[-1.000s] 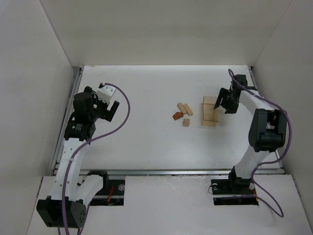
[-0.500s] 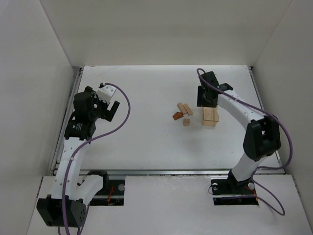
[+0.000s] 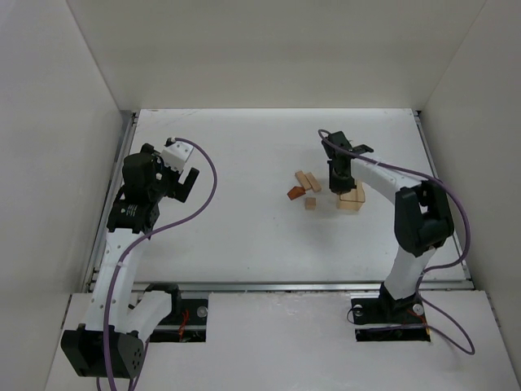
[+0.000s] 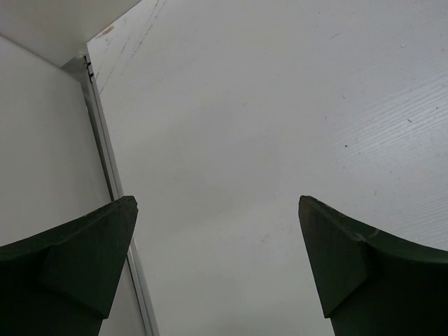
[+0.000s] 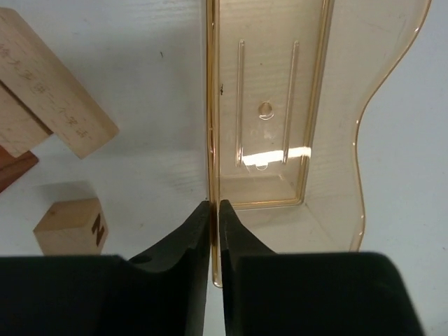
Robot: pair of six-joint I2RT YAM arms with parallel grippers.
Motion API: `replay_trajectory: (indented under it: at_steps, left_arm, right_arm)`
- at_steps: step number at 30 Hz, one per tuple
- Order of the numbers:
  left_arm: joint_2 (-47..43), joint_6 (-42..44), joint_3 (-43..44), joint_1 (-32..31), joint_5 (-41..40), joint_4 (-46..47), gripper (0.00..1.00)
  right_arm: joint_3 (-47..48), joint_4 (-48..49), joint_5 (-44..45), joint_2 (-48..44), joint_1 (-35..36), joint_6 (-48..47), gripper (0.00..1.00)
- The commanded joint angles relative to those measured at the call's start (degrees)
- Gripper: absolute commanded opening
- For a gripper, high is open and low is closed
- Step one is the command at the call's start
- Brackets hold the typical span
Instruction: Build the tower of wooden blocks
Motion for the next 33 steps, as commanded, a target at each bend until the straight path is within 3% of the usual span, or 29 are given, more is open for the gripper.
replay_trajectory:
  at_steps: [1,4,8,14,15,18,20,21,25,29,31,33]
  left_arm:
    - [-0.3,-0.5,1.0,-0.2,1.0,1.3,1.0]
    - [-0.3,-0.5,1.0,-0.2,1.0,1.3,1.0]
    - [-0.3,-0.5,1.0,-0.2,1.0,1.3,1.0]
    - [-0.3,-0.5,1.0,-0.2,1.0,1.3,1.0]
    - [-0.3,-0.5,1.0,-0.2,1.0,1.3,1.0]
    - [-0.3,-0.5,1.0,-0.2,1.0,1.3,1.0]
    - [-0.3,-0.5,1.0,-0.2,1.0,1.3,1.0]
    - [-0.3,-0.5,1.0,-0.2,1.6,1.3,1.0]
    - [1.6,1.2,2.5,-0.2,2.7,0.0,1.0]
    - [6.7,0.6,7.1,-0.2,4.0,-2.7,1.0]
    - [9.5,0.0,9.6,-0.2,4.8,-3.2,1.0]
    - [10.8,-1.4,10.9,-0.2,6.0,-3.8,1.0]
  right_arm:
    - [-0.4,-0.1,4.3,1.0,0.3,-0.7,0.13]
    - [-0.4,-1.4,7.6,1.0,0.3,-1.3,0.0]
    - [0.1,-2.6,15.9,2.1,-0.9,-1.3,0.0]
    - [2.8,-1.1,13.3,3.4,-6.9,-1.3,0.0]
    - [3.6,-1.1,12.7,4.0,-7.5,-1.3,0.05]
    - [6.4,-1.7,12.2,4.0,-7.5,-1.8,0.61]
    - [7.1,-1.7,11.6,2.4,-6.9,-1.8,0.79]
    - [7.7,-1.2,11.6,0.5,-6.4,-1.8,0.84]
    - [7.7,2.1,8.3,-7.1,-5.0,-0.3,0.84]
    - [3.5,9.3,-1.2,-13.2,0.1,-1.9,0.84]
    - [2.8,9.9,-4.6,-11.0,1.6,-3.6,0.77]
    - [5.2,8.8,-5.5,-7.6,4.6,-5.1,0.64]
